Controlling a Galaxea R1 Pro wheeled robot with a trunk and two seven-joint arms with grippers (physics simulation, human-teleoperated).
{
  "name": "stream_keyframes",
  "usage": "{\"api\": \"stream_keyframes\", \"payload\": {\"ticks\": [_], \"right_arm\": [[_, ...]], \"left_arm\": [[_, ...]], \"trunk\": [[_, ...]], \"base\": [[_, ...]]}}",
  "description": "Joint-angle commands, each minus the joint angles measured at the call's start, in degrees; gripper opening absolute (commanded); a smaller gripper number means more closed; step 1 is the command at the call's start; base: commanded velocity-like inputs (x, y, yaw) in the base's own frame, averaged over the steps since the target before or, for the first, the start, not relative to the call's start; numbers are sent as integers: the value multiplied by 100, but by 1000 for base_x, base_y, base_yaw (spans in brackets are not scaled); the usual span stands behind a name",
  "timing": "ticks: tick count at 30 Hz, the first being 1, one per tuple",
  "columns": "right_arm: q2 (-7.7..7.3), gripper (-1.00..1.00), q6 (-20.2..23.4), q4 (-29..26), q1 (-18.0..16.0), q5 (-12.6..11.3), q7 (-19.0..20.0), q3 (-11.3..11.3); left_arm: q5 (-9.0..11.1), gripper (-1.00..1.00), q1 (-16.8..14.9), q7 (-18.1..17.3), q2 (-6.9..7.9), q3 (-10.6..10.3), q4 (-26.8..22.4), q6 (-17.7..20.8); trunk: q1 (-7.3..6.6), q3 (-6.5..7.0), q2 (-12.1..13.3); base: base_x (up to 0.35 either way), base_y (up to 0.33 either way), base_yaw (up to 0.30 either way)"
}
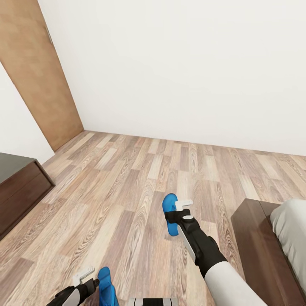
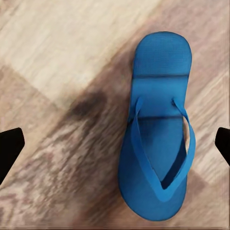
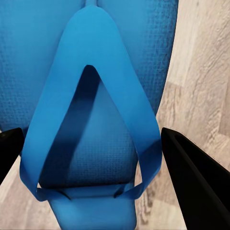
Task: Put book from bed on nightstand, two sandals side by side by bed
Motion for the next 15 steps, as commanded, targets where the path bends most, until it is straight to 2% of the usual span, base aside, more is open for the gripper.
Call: {"api": "stream_keyframes", "payload": {"ticks": [1, 7, 15], "right_arm": [[-2, -100, 32, -7, -4, -7, -36, 16], [-2, -100, 32, -7, -4, -7, -36, 16], [-2, -100, 32, -3, -4, -7, -36, 17]], "left_arm": [[31, 100, 2, 23, -58, 7, -21, 35], [31, 100, -2, 22, -214, -6, -33, -24], [31, 100, -5, 17, -283, -12, -50, -47]], "trunk": [[-2, -5, -2], [-2, -5, -2], [-2, -5, -2]], "base": [[0, 0, 0], [0, 0, 0], [0, 0, 0]]}}
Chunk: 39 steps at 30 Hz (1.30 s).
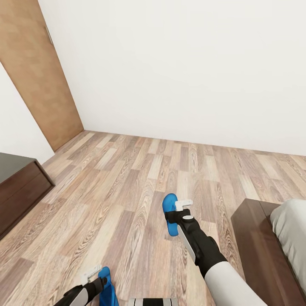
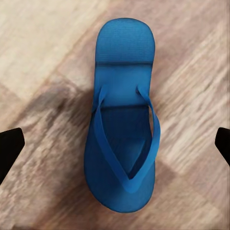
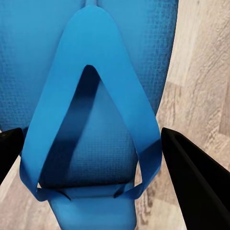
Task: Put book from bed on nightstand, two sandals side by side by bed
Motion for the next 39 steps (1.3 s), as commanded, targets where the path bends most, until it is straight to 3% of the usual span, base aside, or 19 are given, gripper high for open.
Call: {"api": "stream_keyframes", "payload": {"ticks": [1, 9, 23, 30, 35, 39], "right_arm": [[-2, -100, 32, -6, -2, -9, -36, 16], [-2, -100, 32, -3, -1, -9, -36, 15], [5, -100, 32, -2, -2, -9, -36, 22], [7, -100, 32, -2, -1, -9, -36, 24], [7, -100, 32, 0, -2, -9, -36, 24], [7, -100, 32, 4, -1, -9, -36, 24]], "left_arm": [[31, 100, 0, 22, -4, 9, -17, 37], [31, 100, 1, 16, -14, 3, -40, 28], [31, 100, -9, 11, 1, -41, -329, 32], [28, 100, -15, -7, 27, -51, -366, 32], [28, 100, -16, -13, 36, -53, -372, 29], [31, 100, -16, -22, 47, -54, -374, 31]], "trunk": [[-1, -5, -2], [14, -137, -10], [14, -137, -10], [32, -293, -19], [32, -293, -19], [43, -381, -25]], "base": [[0, 0, 0], [0, 0, 0], [0, 0, 0], [0, 0, 0], [0, 0, 0], [0, 0, 0]]}}
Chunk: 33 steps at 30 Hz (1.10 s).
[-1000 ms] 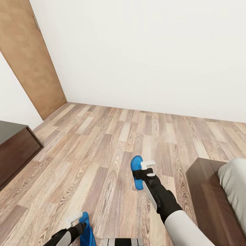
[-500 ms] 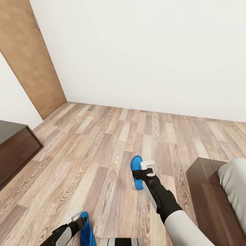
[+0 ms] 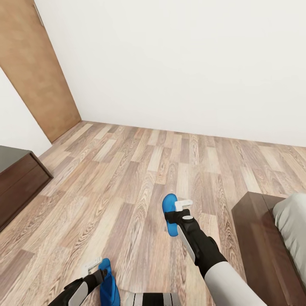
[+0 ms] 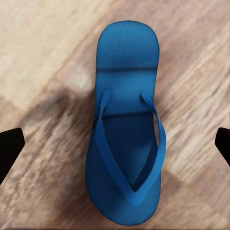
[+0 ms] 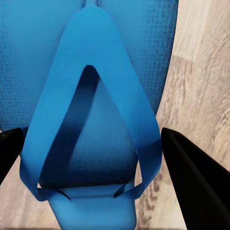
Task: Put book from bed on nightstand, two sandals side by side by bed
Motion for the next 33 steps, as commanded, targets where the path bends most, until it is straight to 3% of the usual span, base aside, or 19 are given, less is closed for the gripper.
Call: {"api": "stream_keyframes", "payload": {"ticks": [1, 33], "right_arm": [[-2, -100, 32, -7, -3, -7, -36, 16], [-2, -100, 32, -6, -3, -7, -36, 14]], "left_arm": [[37, 100, 1, 23, 2, 3, -16, 36], [31, 100, -16, 56, -18, -3, -87, -154]], "trunk": [[-1, -5, -2], [-1, -5, -2]], "base": [[0, 0, 0], [0, 0, 0]]}}
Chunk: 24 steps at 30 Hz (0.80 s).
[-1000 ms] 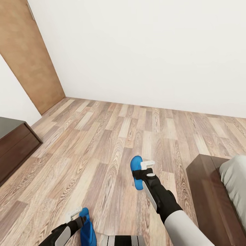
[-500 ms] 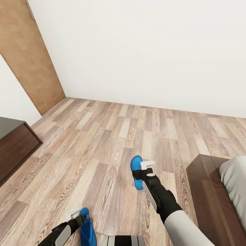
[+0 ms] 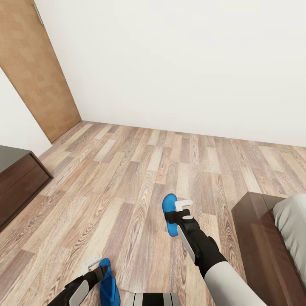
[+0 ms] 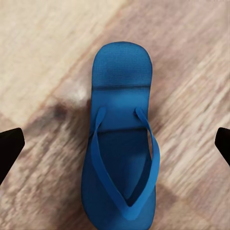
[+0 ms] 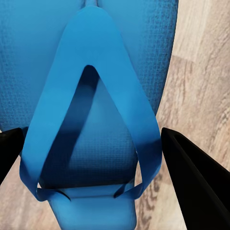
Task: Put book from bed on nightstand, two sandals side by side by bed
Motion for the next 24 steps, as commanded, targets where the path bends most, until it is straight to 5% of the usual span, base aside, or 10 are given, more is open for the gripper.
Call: {"api": "stream_keyframes", "payload": {"ticks": [1, 24], "right_arm": [[-2, -100, 32, -7, -3, -9, -36, 16], [-2, -100, 32, -6, -4, -9, -36, 18]], "left_arm": [[36, 100, 1, 23, 0, -1, -16, 35], [44, 100, 1, 23, 15, -105, -19, 29]], "trunk": [[-1, -4, -2], [-1, -4, -2]], "base": [[0, 0, 0], [0, 0, 0]]}}
